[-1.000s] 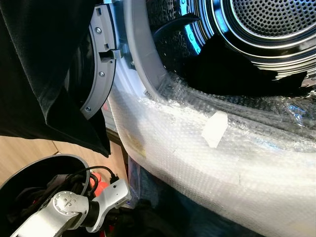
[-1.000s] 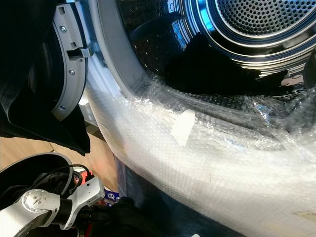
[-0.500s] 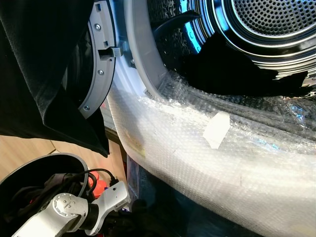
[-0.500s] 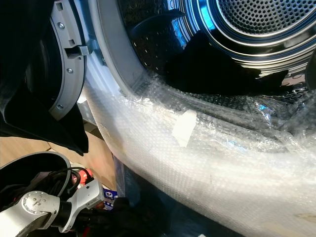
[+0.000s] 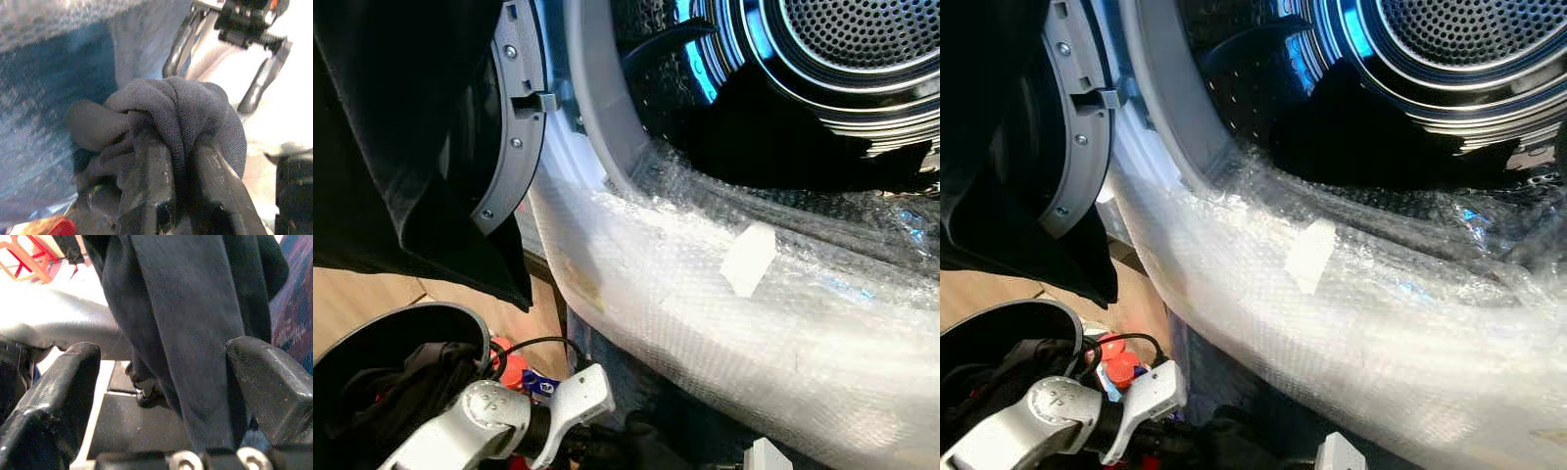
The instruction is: Clothes washing
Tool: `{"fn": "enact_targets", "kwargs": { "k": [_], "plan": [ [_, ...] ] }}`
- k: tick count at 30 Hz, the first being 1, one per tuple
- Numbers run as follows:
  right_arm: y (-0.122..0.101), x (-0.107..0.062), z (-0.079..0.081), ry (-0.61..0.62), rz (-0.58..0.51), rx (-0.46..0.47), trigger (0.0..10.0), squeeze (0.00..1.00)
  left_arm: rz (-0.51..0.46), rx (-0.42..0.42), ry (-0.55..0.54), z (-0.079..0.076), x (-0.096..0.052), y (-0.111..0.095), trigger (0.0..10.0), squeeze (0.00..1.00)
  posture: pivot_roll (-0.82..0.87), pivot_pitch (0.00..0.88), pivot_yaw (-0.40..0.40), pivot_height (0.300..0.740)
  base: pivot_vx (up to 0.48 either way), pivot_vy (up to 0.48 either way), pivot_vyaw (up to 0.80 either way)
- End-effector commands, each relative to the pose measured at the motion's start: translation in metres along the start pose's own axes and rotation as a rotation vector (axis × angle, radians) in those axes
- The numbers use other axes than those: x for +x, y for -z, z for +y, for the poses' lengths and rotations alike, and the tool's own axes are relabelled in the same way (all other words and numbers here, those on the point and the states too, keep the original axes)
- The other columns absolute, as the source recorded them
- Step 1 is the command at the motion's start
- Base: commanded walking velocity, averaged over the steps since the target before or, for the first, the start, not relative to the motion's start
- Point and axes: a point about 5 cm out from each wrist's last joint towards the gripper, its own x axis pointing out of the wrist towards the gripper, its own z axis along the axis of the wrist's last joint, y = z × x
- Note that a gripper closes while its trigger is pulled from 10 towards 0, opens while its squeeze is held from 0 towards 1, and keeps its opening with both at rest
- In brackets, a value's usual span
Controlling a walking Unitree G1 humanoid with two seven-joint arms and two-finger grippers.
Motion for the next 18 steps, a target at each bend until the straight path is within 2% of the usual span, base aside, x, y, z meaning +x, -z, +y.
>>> {"fn": "enact_targets", "kwargs": {
  "k": [1, 6, 7, 12, 18],
  "plan": [
    [-0.006, 0.005, 0.003, -0.001, -0.017, -0.001, 10.0, 1.0, -0.016, 0.024, 0.012, 0.002, 0.003, -0.007, 0.0, 0.0, -0.02, 0.045, 0.004, 0.74, 0.0, 0.0, 0.0],
    [-0.013, 0.011, 0.001, 0.037, -0.056, 0.032, 10.0, 1.0, -0.042, 0.034, 0.025, 0.004, 0.011, -0.014, 0.0, 0.0, -0.02, 0.045, 0.004, 0.74, 0.0, 0.0, 0.0],
    [-0.018, 0.014, 0.005, 0.018, -0.084, 0.039, 10.0, 1.0, -0.047, 0.04, 0.028, 0.005, 0.014, -0.015, 0.0, 0.0, -0.02, 0.045, 0.004, 0.74, 0.0, 0.0, 0.0],
    [-0.022, 0.018, 0.011, -0.016, -0.086, 0.038, 10.0, 1.0, -0.08, 0.056, 0.031, 0.008, 0.023, -0.024, 0.0, 0.0, -0.03, 0.044, -0.001, 0.74, 0.0, 0.0, 0.0],
    [-0.029, 0.026, 0.015, -0.004, -0.126, 0.077, 10.0, 1.0, -0.116, 0.054, -0.033, 0.019, 0.028, -0.028, 0.0, 0.0, -0.04, 0.039, -0.002, 0.74, 0.0, 0.0, 0.0]
  ]
}}
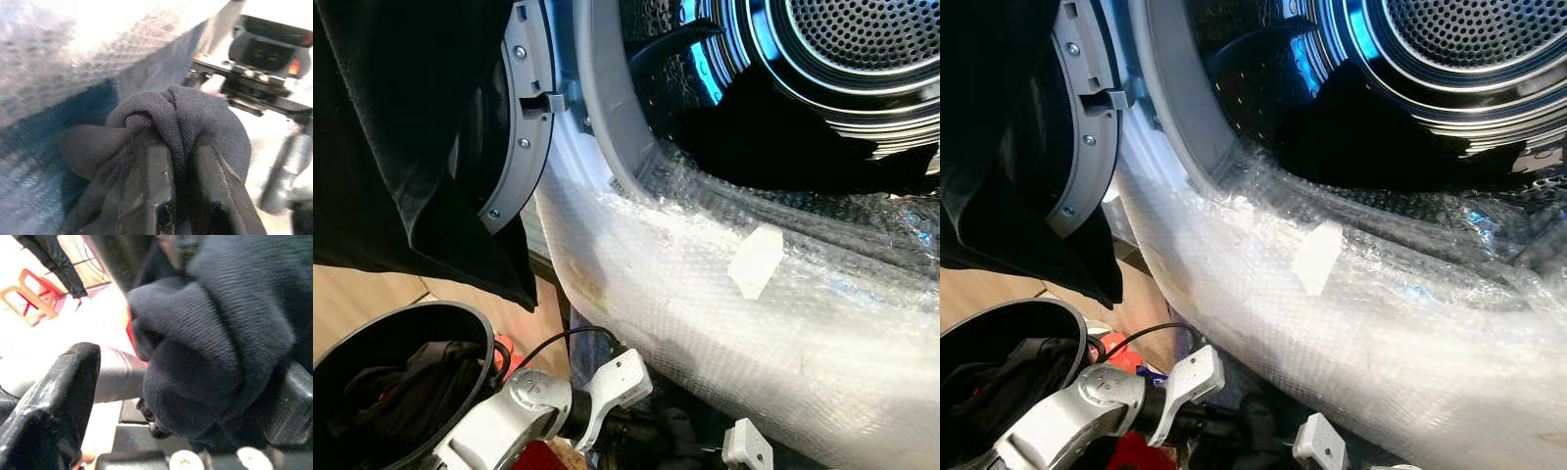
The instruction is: Clothes washing
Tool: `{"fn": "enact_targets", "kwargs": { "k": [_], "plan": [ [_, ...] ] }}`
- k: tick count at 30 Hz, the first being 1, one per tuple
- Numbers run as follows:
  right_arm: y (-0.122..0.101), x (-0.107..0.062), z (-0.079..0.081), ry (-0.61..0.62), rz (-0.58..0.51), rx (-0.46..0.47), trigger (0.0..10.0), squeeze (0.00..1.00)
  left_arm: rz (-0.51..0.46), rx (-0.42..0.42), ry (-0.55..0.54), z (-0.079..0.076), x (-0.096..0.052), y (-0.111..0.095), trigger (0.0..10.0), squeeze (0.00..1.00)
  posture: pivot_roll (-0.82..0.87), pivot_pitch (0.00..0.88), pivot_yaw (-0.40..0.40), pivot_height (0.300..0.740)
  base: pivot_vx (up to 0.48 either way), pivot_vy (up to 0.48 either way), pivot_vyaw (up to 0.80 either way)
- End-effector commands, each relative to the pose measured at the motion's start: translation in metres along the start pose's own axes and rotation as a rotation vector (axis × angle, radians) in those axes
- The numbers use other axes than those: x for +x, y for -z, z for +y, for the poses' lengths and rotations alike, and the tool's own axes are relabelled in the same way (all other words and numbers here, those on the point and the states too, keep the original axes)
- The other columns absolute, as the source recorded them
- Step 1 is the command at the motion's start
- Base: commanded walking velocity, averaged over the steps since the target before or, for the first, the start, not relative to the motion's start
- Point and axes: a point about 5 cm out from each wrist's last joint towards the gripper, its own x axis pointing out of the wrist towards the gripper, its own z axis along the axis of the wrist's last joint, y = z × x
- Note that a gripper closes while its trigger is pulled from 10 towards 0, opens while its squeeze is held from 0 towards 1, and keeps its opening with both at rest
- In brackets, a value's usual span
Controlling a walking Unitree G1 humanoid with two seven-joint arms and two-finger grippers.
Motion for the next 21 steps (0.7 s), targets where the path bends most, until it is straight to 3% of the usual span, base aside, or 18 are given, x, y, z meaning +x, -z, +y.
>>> {"fn": "enact_targets", "kwargs": {
  "k": [1, 4, 8, 10, 13, 14, 15, 16, 21],
  "plan": [
    [-0.007, 0.007, 0.006, -0.019, -0.024, -0.01, 10.0, 1.0, -0.035, 0.03, -0.04, 0.007, -0.001, -0.007, 0.0, 0.0, -0.04, 0.039, -0.002, 0.74, 0.0, 0.0, 0.0],
    [-0.008, 0.012, 0.002, 0.055, -0.046, 0.002, 10.0, 1.0, -0.096, 0.0, -0.07, 0.01, 0.003, -0.011, 0.0, 0.0, -0.03, 0.028, -0.004, 0.74, 0.0, 0.0, 0.0],
    [-0.008, 0.018, -0.001, 0.111, -0.071, 0.038, 10.0, 1.0, -0.098, -0.009, -0.075, 0.011, 0.004, -0.008, 0.0, 0.0, -0.03, 0.02, -0.002, 0.74, 0.0, 0.0, 0.0],
    [-0.004, 0.023, -0.009, 0.224, -0.07, 0.052, 10.0, 1.0, -0.103, -0.01, -0.078, 0.011, 0.005, -0.008, 0.0, 0.0, -0.03, 0.02, -0.002, 0.74, 0.0, 0.0, 0.0],
    [-0.004, 0.023, -0.014, 0.292, -0.09, 0.08, 10.0, 1.0, -0.111, -0.01, -0.073, 0.01, 0.005, -0.009, 0.0, 0.0, -0.03, 0.015, -0.002, 0.74, 0.0, 0.0, 0.0],
    [-0.003, 0.023, -0.015, 0.319, -0.094, 0.086, 10.0, 0.93, -0.11, -0.008, -0.07, 0.01, 0.005, -0.008, 0.0, 0.0, -0.03, 0.009, 0.001, 0.74, 0.0, 0.0, 0.0],
    [-0.002, 0.023, -0.016, 0.335, -0.097, 0.098, 10.0, 0.51, -0.11, -0.007, -0.069, 0.01, 0.005, -0.008, 0.0, 0.0, -0.03, 0.009, 0.001, 0.74, 0.0, 0.0, 0.0],
    [-0.001, 0.023, -0.015, 0.34, -0.098, 0.108, 10.0, 0.02, -0.11, -0.007, -0.068, 0.009, 0.005, -0.008, 0.0, 0.0, -0.03, 0.007, 0.001, 0.74, 0.0, 0.0, 0.0],
    [0.007, 0.024, -0.009, 0.337, -0.099, 0.163, 10.0, 0.0, -0.11, -0.004, -0.066, 0.009, 0.004, -0.007, 0.0, 0.0, -0.03, 0.0, 0.002, 0.74, 0.0, 0.0, 0.0]
  ]
}}
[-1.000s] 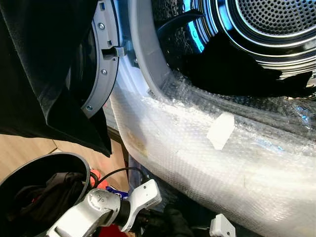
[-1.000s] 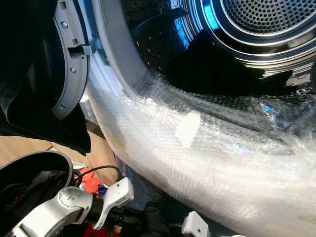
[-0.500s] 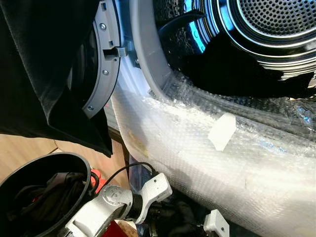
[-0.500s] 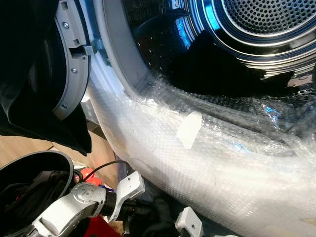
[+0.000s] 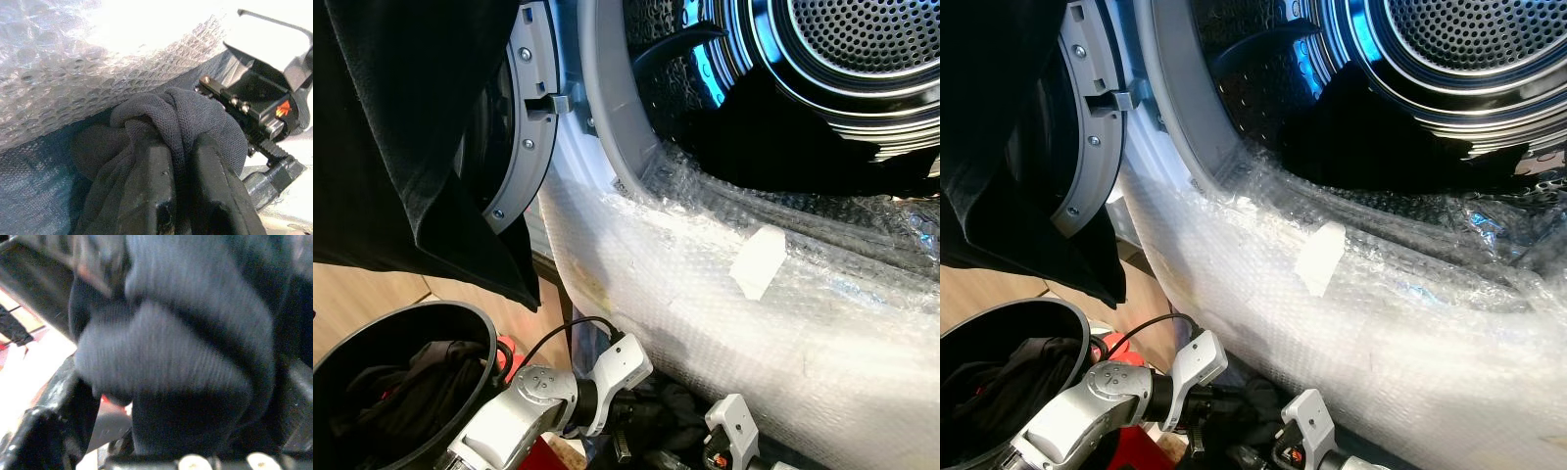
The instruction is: Clothes washing
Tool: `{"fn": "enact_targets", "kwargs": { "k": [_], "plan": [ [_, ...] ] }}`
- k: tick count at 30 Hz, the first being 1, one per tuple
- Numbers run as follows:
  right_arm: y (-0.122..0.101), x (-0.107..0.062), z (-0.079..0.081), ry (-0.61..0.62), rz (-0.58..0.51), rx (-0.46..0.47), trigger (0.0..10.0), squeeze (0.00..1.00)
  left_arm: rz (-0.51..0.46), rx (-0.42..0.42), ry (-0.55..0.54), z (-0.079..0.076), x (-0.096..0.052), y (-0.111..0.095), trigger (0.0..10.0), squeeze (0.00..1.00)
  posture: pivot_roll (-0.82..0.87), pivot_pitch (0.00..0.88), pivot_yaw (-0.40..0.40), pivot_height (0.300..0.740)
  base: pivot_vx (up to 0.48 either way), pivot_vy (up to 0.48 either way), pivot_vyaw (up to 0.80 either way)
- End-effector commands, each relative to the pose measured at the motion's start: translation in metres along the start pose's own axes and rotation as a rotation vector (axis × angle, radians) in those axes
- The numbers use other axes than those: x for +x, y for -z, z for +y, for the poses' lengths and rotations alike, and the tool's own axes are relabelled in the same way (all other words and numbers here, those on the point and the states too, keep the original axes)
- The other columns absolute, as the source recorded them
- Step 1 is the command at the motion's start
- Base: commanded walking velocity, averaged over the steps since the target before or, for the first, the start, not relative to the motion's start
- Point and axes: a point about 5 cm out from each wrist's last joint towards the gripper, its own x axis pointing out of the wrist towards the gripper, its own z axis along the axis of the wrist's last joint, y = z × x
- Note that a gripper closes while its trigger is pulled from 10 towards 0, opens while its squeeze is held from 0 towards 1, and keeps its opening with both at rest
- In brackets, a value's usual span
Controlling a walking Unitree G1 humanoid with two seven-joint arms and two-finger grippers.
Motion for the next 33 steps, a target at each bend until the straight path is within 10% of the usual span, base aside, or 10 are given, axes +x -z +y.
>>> {"fn": "enact_targets", "kwargs": {
  "k": [1, 3, 4, 5, 6, 7, 33],
  "plan": [
    [0.006, -0.001, 0.0, 0.021, 0.006, 0.048, 10.0, 0.0, -0.03, 0.034, 0.012, 0.0, -0.001, -0.007, 0.0, 0.0, -0.03, 0.0, 0.001, 0.74, 0.0, 0.0, 0.0],
    [0.009, -0.001, -0.001, 0.037, 0.009, 0.058, 10.0, 0.0, -0.032, 0.035, 0.009, 0.0, -0.001, -0.007, 0.0, 0.0, -0.03, 0.0, -0.001, 0.74, 0.0, 0.0, 0.0],
    [0.013, -0.002, -0.003, 0.055, 0.012, 0.068, 6.0, 0.0, -0.035, 0.035, 0.002, 0.002, -0.001, -0.007, 0.0, 0.0, -0.03, 0.0, -0.002, 0.74, 0.0, 0.0, 0.0],
    [0.015, -0.002, -0.003, 0.058, 0.014, 0.07, 6.0, 0.0, -0.037, 0.035, -0.001, 0.002, -0.001, -0.007, 0.0, 0.0, -0.03, 0.0, -0.001, 0.74, 0.0, 0.0, 0.0],
    [0.017, -0.003, -0.003, 0.064, 0.016, 0.069, 0.4, 0.0, -0.039, 0.036, -0.002, 0.002, -0.001, -0.008, 0.0, 0.0, -0.03, 0.0, -0.002, 0.74, 0.0, 0.0, 0.0],
    [0.018, -0.003, -0.004, 0.071, 0.019, 0.073, 0.0, 0.0, -0.039, 0.036, -0.002, 0.002, -0.001, -0.008, 0.0, 0.0, -0.03, 0.0, 0.0, 0.74, 0.0, 0.0, 0.0],
    [0.001, 0.019, -0.001, 0.043, -0.113, 0.157, 0.0, 0.0, -0.049, 0.031, 0.027, -0.003, 0.001, -0.007, 0.0, 0.0, -0.03, 0.0, 0.005, 0.74, 0.0, 0.0, 0.0]
  ]
}}
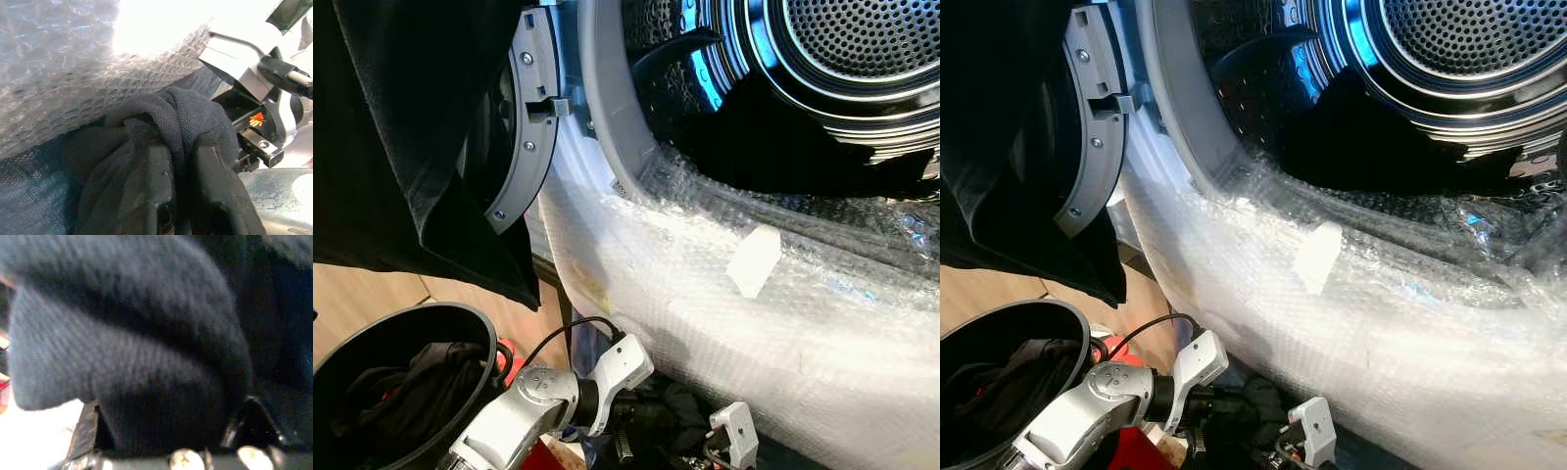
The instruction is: Clothes washing
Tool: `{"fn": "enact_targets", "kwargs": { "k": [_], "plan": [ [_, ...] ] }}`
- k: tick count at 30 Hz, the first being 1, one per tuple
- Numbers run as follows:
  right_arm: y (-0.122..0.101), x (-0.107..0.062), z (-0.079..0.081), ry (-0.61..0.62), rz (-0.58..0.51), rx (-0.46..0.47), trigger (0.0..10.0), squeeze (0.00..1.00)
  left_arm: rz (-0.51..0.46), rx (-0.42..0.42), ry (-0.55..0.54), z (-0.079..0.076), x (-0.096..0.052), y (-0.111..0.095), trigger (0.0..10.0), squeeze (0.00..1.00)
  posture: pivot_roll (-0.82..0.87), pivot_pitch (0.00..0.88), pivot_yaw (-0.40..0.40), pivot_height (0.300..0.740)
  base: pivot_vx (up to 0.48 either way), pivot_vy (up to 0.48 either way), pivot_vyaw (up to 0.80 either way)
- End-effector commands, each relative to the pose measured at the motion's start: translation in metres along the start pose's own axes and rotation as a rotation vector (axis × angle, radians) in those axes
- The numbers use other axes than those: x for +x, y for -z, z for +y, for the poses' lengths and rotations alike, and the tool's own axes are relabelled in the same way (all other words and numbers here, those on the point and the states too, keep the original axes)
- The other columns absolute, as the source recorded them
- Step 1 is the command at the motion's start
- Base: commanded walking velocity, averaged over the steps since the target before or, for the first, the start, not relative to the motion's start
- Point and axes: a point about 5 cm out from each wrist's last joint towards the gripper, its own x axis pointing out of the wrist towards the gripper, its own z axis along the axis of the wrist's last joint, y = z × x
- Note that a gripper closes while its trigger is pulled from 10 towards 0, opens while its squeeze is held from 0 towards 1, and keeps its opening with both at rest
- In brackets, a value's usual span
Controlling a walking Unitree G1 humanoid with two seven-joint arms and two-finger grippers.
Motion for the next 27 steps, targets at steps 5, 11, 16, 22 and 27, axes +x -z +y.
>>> {"fn": "enact_targets", "kwargs": {
  "k": [5, 11, 16, 22, 27],
  "plan": [
    [-0.006, 0.007, 0.003, -0.014, -0.041, -0.003, 0.0, 0.0, -0.03, 0.026, 0.024, -0.005, 0.0, -0.006, 0.0, 0.0, -0.03, 0.0, 0.007, 0.74, 0.0, 0.0, 0.0],
    [-0.007, 0.009, 0.004, -0.019, -0.054, 0.003, 0.0, 0.0, -0.029, 0.024, 0.02, -0.005, -0.001, -0.005, 0.0, 0.0, -0.03, 0.0, 0.012, 0.74, 0.0, 0.0, 0.0],
    [-0.01, 0.011, 0.006, -0.035, -0.077, 0.014, 0.0, 0.0, -0.024, 0.032, -0.001, -0.003, -0.005, -0.005, 0.0, 0.0, -0.02, 0.0, 0.018, 0.74, 0.0, 0.0, 0.0],
    [-0.011, 0.012, 0.009, -0.061, -0.088, 0.02, 0.0, 0.0, -0.01, 0.047, -0.025, -0.002, -0.01, -0.005, 1.2, 0.0, -0.02, 0.0, 0.022, 0.74, 0.0, 0.0, 0.0],
    [-0.009, 0.01, 0.012, -0.082, -0.087, 0.025, 0.0, 0.0, 0.012, 0.015, 0.003, -0.01, -0.021, 0.0, 10.0, 0.75, 0.0, 0.0, 0.024, 0.74, 0.0, 0.0, 0.0]
  ]
}}
